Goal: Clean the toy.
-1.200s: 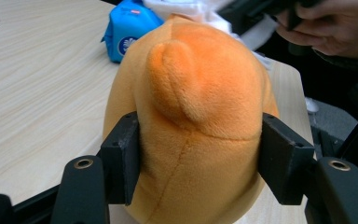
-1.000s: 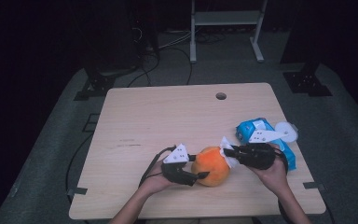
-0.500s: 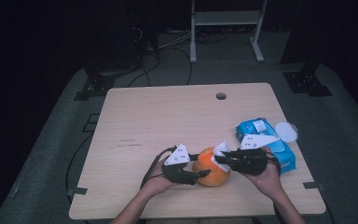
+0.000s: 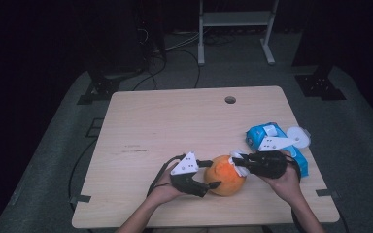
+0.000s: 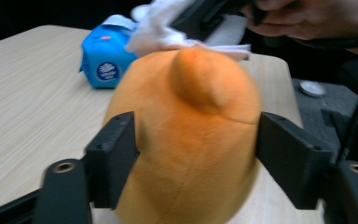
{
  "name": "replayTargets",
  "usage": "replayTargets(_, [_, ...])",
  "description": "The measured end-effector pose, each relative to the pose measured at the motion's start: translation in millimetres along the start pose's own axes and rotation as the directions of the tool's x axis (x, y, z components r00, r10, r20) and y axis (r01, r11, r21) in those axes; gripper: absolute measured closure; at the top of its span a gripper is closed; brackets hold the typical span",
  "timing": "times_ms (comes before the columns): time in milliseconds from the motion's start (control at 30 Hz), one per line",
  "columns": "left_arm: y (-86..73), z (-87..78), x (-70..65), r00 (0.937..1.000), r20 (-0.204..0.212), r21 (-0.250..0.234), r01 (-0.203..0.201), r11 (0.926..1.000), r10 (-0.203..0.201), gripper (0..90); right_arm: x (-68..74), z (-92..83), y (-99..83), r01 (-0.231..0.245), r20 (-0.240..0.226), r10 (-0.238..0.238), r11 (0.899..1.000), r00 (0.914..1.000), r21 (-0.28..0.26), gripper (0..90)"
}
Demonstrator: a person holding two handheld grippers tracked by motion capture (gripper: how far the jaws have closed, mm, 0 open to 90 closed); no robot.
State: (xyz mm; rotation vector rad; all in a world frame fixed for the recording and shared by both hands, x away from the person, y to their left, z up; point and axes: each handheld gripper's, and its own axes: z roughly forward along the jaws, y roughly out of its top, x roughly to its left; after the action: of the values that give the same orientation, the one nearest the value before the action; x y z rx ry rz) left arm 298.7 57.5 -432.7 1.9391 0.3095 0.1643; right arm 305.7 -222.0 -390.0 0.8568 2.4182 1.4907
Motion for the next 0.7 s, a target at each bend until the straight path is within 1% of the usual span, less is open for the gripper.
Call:
replayTargets(67, [-1.6,3.0,-2.6,1.0000,-0.006,0.008,-0.001,1.0000,0.001,28.9,4.7,1.3,2.0,0.013,-0.016,-0.013,1.000,0.9998,0.003,78.9])
replayTargets(100, [-2.0,3.6,-4.7,0.9999,-0.004,0.013,-0.015,0.9998,0.015,31.4,8.9,2.5,3.3,0.019,-0.032,-0.019,1.000,0.9993,0.002,78.9])
replayTargets(133, [-2.2,4.1,-8.1,0.9989,-0.008,0.023,-0.046,0.9987,0.047,33.9,13.5,4.0,4.8,0.022,-0.064,-0.022,1.000,0.9977,-0.003,78.9])
replayTargets(167, [-2.0,4.3,-9.8,0.9980,-0.005,0.035,-0.062,0.9974,0.062,37.7,20.2,5.9,7.1,0.031,-0.100,-0.032,0.999,0.9945,-0.008,78.9])
replayTargets(200, [-2.1,5.4,-12.3,0.9971,0.000,0.042,-0.077,0.9962,0.077,39.4,24.2,7.4,8.7,0.042,-0.118,-0.042,0.999,0.9921,-0.006,78.9])
replayTargets(233, [-2.1,6.0,-14.9,0.9956,0.002,0.052,-0.094,0.9942,0.094,40.5,28.9,9.6,10.6,0.060,-0.128,-0.060,0.998,0.9900,-0.003,78.9])
replayTargets(267, [-2.3,6.2,-16.5,0.9937,0.001,0.062,-0.112,0.9918,0.112,41.5,32.5,11.8,11.9,0.074,-0.124,-0.073,0.997,0.9895,0.005,78.9])
replayTargets(300, [-2.4,5.7,-17.0,0.9929,-0.001,0.066,-0.118,0.9907,0.119,41.9,33.9,13.5,12.4,0.084,-0.117,-0.082,0.996,0.9898,0.014,78.9])
replayTargets(333, [-2.5,5.0,-16.6,0.9930,-0.002,0.064,-0.118,0.9910,0.118,42.5,32.6,14.2,12.1,0.087,-0.111,-0.084,0.996,0.9903,0.017,78.9])
replayTargets(367, [-3.0,4.5,-16.2,0.9931,0.000,0.060,-0.117,0.9913,0.118,43.0,29.7,13.3,11.4,0.074,-0.106,-0.072,0.997,0.9918,0.017,78.9])
replayTargets(400, [-3.4,4.5,-16.3,0.9927,0.003,0.060,-0.120,0.9909,0.120,43.1,25.0,11.4,10.7,0.068,-0.086,-0.067,0.998,0.9941,0.014,78.9])
replayTargets(433, [-3.7,5.1,-16.7,0.9925,0.006,0.056,-0.122,0.9909,0.122,43.0,19.5,8.6,9.5,0.054,-0.060,-0.053,0.998,0.9968,0.019,78.9])
replayTargets(500, [-4.0,6.2,-17.3,0.9913,0.013,0.054,-0.132,0.9898,0.131,42.2,6.1,2.4,4.9,0.012,-0.028,-0.012,1.000,0.9995,0.028,78.9])
replayTargets(567, [-5.3,9.2,-17.9,0.9917,0.024,0.033,-0.127,0.9914,0.126,38.5,-5.6,-3.5,-0.9,-0.032,-0.030,0.033,0.999,0.9990,0.033,78.9])
replayTargets(600, [-5.7,10.7,-18.8,0.9910,0.028,0.029,-0.132,0.9909,0.131,37.9,-8.6,-5.4,-2.7,-0.045,-0.031,0.046,0.999,0.9985,0.031,78.9])
replayTargets(633, [-5.8,11.8,-20.0,0.9889,0.033,0.030,-0.146,0.9889,0.145,37.7,-8.6,-5.9,-3.2,-0.048,-0.035,0.049,0.998,0.9982,0.036,78.9])
replayTargets(700, [-5.9,13.3,-22.9,0.9845,0.047,0.035,-0.171,0.9846,0.169,38.2,0.2,-2.0,-0.9,-0.021,-0.057,0.024,0.999,0.9981,0.045,78.9])
